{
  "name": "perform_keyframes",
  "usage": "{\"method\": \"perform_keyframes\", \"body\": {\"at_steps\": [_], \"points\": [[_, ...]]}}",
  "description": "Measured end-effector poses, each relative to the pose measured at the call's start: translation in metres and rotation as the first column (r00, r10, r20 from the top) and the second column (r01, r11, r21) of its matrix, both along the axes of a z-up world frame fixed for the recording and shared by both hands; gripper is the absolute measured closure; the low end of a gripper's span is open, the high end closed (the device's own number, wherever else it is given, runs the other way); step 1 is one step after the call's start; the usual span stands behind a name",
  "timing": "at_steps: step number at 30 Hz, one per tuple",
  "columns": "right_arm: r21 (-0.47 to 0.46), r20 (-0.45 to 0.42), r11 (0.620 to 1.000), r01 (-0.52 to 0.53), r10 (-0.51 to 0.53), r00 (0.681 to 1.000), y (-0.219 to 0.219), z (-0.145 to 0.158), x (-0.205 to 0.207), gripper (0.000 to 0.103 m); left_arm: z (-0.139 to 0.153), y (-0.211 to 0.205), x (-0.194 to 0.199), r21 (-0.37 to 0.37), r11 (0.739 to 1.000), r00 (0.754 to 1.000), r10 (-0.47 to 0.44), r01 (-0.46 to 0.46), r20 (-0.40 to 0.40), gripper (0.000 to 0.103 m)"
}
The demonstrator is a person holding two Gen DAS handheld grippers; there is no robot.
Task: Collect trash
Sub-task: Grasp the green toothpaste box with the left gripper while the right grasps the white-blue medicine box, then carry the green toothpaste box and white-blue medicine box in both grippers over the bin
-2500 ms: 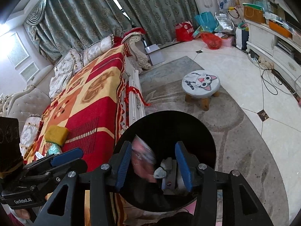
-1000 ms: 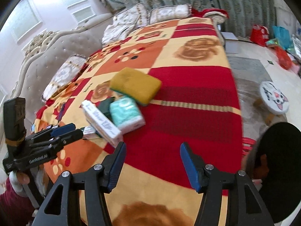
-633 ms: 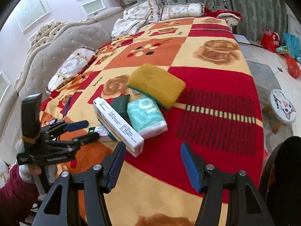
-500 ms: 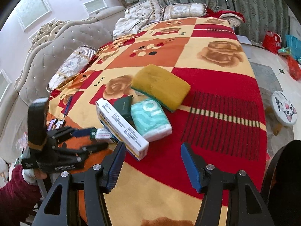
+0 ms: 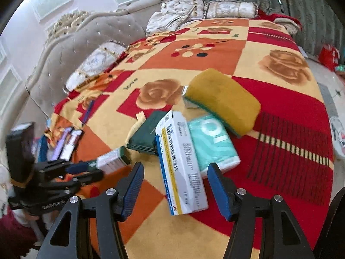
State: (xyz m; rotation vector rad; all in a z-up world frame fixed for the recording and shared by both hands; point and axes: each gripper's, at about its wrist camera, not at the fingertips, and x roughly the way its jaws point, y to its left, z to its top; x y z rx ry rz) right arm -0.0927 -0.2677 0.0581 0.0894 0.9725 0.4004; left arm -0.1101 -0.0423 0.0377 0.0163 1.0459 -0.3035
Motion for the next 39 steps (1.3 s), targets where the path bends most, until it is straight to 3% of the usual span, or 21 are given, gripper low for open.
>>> {"method": "perform_keyframes", "body": {"at_steps": [4, 5, 9, 11, 13, 15, 18, 20, 26, 31, 33, 39], "points": [[-0.137, 0.048, 0.990, -0.021, 0.028, 0.998, 0.025, -0.002, -0.003, 0.044, -0.001, 0.010, -0.005, -0.009, 0.999, 0.999, 0.048, -0.048, -0.005, 0.075], [-0.221, 0.066, 0.975, -0.016, 0.032, 0.997, 0.034, -0.006, -0.002, 0.044, -0.001, 0.010, -0.006, -0.013, 0.999, 0.999, 0.048, -0.048, -0.008, 0.075], [-0.329, 0.079, 0.943, -0.050, 0.080, 0.994, 0.049, -0.025, 0.003, 0.044, -0.003, 0.005, -0.009, -0.039, 0.998, 0.999, 0.041, -0.041, -0.018, 0.074], [-0.349, 0.090, 0.936, -0.047, 0.084, 0.992, 0.049, -0.029, 0.004, 0.054, -0.003, 0.002, -0.009, -0.051, 0.998, 0.999, 0.034, -0.035, -0.023, 0.074], [-0.310, 0.073, 0.950, -0.044, 0.070, 0.995, 0.041, -0.025, 0.004, 0.058, -0.003, 0.000, -0.008, -0.061, 0.998, 0.999, 0.023, -0.025, -0.030, 0.071], [-0.186, 0.012, 0.981, -0.059, 0.062, 0.998, 0.026, -0.017, 0.002, 0.058, -0.003, -0.001, -0.008, -0.074, 0.997, 0.999, 0.008, -0.011, -0.036, 0.063], [-0.048, -0.054, 0.996, -0.072, 0.069, 0.996, 0.011, -0.010, -0.011, 0.058, -0.001, -0.002, -0.005, -0.084, 0.996, 0.999, 0.002, -0.005, -0.035, 0.059], [-0.003, -0.102, 0.997, -0.076, 0.075, 0.992, 0.005, -0.012, -0.022, 0.058, -0.001, -0.003, -0.002, -0.074, 0.997, 1.000, 0.012, -0.014, -0.027, 0.058], [-0.043, -0.124, 0.998, -0.047, 0.041, 0.991, 0.010, -0.029, -0.029, 0.056, -0.015, -0.011, 0.014, -0.040, 0.999, 0.998, 0.033, -0.035, -0.061, 0.058], [-0.090, -0.075, 0.995, -0.048, 0.041, 0.996, 0.022, -0.037, -0.025, 0.055, -0.021, -0.014, 0.018, -0.055, 0.997, 0.997, 0.043, -0.046, -0.062, 0.060], [-0.085, -0.065, 0.995, -0.050, 0.044, 0.997, 0.019, -0.039, -0.025, 0.055, -0.021, -0.015, 0.018, -0.061, 0.997, 0.997, 0.043, -0.047, -0.064, 0.079], [-0.017, -0.031, 0.998, -0.055, 0.054, 0.998, 0.007, -0.025, -0.035, 0.058, -0.012, -0.025, 0.014, -0.068, 0.997, 0.998, 0.034, -0.037, -0.045, 0.080]]}}
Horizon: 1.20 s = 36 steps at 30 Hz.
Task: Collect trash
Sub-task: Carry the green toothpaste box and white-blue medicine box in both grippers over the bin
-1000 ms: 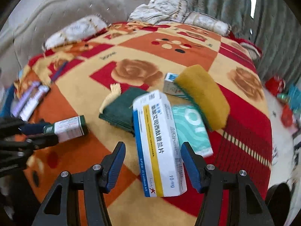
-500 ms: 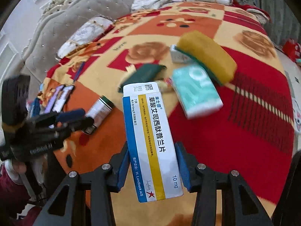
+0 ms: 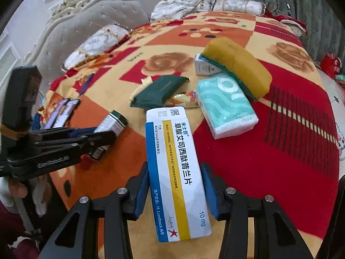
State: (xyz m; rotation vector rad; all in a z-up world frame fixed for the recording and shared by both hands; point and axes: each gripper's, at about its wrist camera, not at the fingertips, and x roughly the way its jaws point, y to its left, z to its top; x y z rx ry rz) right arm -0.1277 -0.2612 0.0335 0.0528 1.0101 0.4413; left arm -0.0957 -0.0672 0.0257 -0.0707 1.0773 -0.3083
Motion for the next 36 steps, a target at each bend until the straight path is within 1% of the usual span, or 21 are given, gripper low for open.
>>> {"method": "perform_keyframes", "body": {"at_steps": [4, 13, 25, 36], "points": [[0.036, 0.034, 0.999, 0.023, -0.024, 0.999, -0.016, 0.017, -0.007, 0.058, 0.014, -0.012, -0.004, -0.014, 1.000, 0.999, -0.021, 0.022, 0.034, 0.080], [0.059, 0.086, 0.993, 0.104, -0.109, 0.990, -0.050, 0.037, -0.019, 0.058, 0.040, -0.051, -0.007, -0.024, 0.996, 0.991, -0.088, 0.091, 0.101, 0.080], [0.082, 0.121, 0.975, 0.204, -0.213, 0.969, -0.093, 0.051, -0.032, 0.058, 0.052, -0.104, -0.012, -0.014, 0.985, 0.976, -0.171, 0.174, 0.137, 0.080], [0.093, 0.132, 0.959, 0.267, -0.278, 0.952, -0.123, 0.057, -0.040, 0.058, 0.057, -0.135, -0.013, 0.004, 0.974, 0.964, -0.226, 0.228, 0.143, 0.080]]}}
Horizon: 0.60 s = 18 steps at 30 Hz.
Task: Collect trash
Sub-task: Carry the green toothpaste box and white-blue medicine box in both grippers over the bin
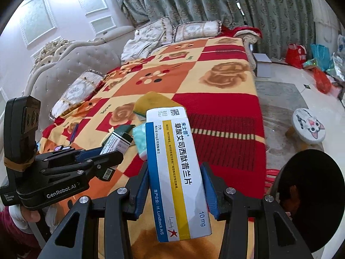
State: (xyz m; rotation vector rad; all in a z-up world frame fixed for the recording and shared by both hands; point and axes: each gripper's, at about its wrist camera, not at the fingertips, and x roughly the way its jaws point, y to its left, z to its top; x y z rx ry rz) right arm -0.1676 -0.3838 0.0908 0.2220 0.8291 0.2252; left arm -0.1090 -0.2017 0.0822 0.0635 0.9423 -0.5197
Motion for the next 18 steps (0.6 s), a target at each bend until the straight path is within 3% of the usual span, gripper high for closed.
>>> {"method": "perform_keyframes", "body": {"at_steps": [18], "points": [[0.000, 0.008, 0.991, 0.133, -0.133, 0.991, -0.056, 0.007, -0.019, 0.058, 0.012, -0.062, -0.007, 0.008, 0.993, 0.992, -0.122, 0.122, 0.024, 0.081]]}}
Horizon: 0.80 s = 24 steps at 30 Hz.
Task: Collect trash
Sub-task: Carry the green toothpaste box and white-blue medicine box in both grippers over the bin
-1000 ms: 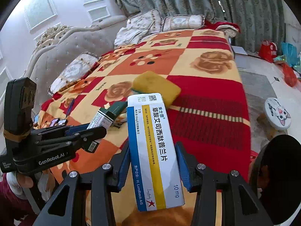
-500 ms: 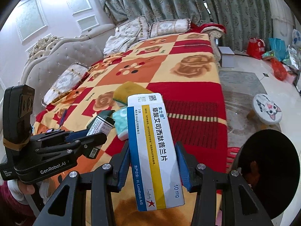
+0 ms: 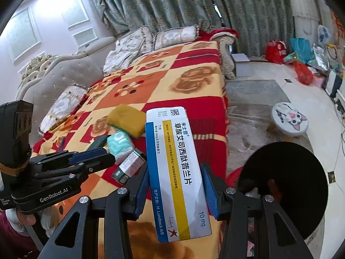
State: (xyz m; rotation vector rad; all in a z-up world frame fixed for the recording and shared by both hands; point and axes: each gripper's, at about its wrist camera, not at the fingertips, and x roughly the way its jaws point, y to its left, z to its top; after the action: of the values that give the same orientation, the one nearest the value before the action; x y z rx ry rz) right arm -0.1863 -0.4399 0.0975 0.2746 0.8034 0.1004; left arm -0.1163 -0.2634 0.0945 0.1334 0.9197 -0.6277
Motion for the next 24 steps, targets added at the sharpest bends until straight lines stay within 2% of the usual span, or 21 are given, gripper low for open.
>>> {"method": "perform_keyframes", "body": {"at_steps": [6, 10, 11, 12, 14, 17, 22, 23, 24], "points": [[0.012, -0.003, 0.999, 0.038, -0.038, 0.999, -0.020, -0.002, -0.010, 0.058, -0.001, 0.000, 0.003, -0.001, 1.000, 1.000, -0.010, 0.010, -0.020, 0.081], [0.030, -0.013, 0.999, 0.043, -0.043, 0.999, -0.027, -0.008, -0.010, 0.058, -0.020, 0.020, 0.008, 0.003, 1.000, 0.997, -0.001, 0.001, -0.073, 0.079], [0.034, -0.018, 0.999, 0.040, -0.040, 0.999, -0.027, -0.011, -0.009, 0.058, -0.025, 0.025, 0.009, 0.017, 1.000, 0.997, 0.008, -0.006, -0.079, 0.071], [0.036, -0.021, 0.999, 0.038, -0.037, 0.999, -0.026, -0.012, -0.008, 0.058, -0.031, 0.028, 0.011, 0.032, 0.999, 0.996, 0.016, -0.013, -0.084, 0.060], [0.041, -0.027, 0.999, 0.030, -0.029, 0.999, -0.024, -0.015, -0.006, 0.058, -0.040, 0.034, 0.014, 0.040, 0.999, 0.994, 0.031, -0.027, -0.103, 0.055], [0.045, -0.032, 0.999, 0.022, -0.021, 0.999, -0.024, -0.019, -0.003, 0.058, -0.049, 0.035, 0.020, 0.049, 0.998, 0.993, 0.048, -0.043, -0.107, 0.055], [0.045, -0.034, 0.999, 0.024, -0.023, 0.999, -0.025, -0.019, -0.002, 0.058, -0.071, 0.013, 0.036, 0.080, 0.996, 0.990, 0.045, -0.034, -0.137, 0.056], [0.043, -0.034, 0.999, 0.027, -0.025, 0.999, -0.026, -0.019, -0.003, 0.058, -0.074, 0.010, 0.038, 0.086, 0.996, 0.989, 0.048, -0.036, -0.139, 0.058], [0.040, -0.035, 0.999, 0.031, -0.030, 0.999, -0.027, -0.019, -0.004, 0.058, -0.078, 0.006, 0.040, 0.087, 0.995, 0.988, 0.051, -0.039, -0.143, 0.075]]}}
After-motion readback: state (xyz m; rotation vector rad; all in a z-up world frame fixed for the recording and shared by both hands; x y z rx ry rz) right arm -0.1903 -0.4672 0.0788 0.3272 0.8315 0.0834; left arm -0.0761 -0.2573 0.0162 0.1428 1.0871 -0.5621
